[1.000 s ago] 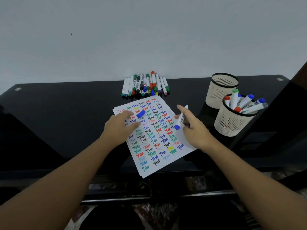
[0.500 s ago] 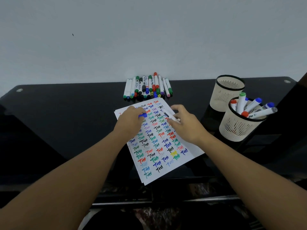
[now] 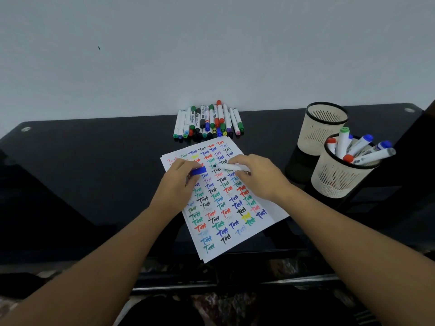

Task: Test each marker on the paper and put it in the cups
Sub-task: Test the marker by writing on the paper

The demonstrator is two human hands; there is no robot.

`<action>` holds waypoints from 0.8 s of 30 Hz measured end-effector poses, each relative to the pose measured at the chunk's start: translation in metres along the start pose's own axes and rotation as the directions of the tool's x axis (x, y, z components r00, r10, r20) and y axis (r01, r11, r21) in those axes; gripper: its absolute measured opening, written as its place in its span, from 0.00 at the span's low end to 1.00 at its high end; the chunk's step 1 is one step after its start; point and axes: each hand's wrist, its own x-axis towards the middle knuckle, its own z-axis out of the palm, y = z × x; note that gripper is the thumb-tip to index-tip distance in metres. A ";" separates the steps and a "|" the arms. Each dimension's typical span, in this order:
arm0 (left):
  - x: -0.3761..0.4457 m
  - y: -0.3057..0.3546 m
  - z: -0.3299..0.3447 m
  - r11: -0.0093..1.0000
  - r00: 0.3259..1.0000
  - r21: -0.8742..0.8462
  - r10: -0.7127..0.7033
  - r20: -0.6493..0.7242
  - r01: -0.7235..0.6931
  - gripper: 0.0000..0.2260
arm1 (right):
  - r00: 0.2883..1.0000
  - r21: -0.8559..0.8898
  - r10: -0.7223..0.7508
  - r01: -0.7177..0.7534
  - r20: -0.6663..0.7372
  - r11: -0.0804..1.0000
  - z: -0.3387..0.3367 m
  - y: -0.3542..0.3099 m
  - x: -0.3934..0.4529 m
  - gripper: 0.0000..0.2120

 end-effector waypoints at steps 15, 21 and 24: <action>-0.004 -0.001 0.003 0.994 0.997 0.081 0.068 -0.022 -0.066 0.13 | 0.998 -0.012 -0.062 0.062 -0.002 0.998 0.004 -0.002 0.010 0.15; -0.006 0.002 0.002 0.992 0.995 0.089 0.095 -0.021 -0.093 0.12 | 0.994 -0.045 -0.105 0.105 0.011 0.993 0.007 -0.006 0.011 0.14; -0.007 0.003 0.001 0.992 0.996 0.093 0.089 -0.023 -0.087 0.12 | 0.991 -0.056 -0.133 0.133 0.007 0.990 0.009 -0.006 0.011 0.14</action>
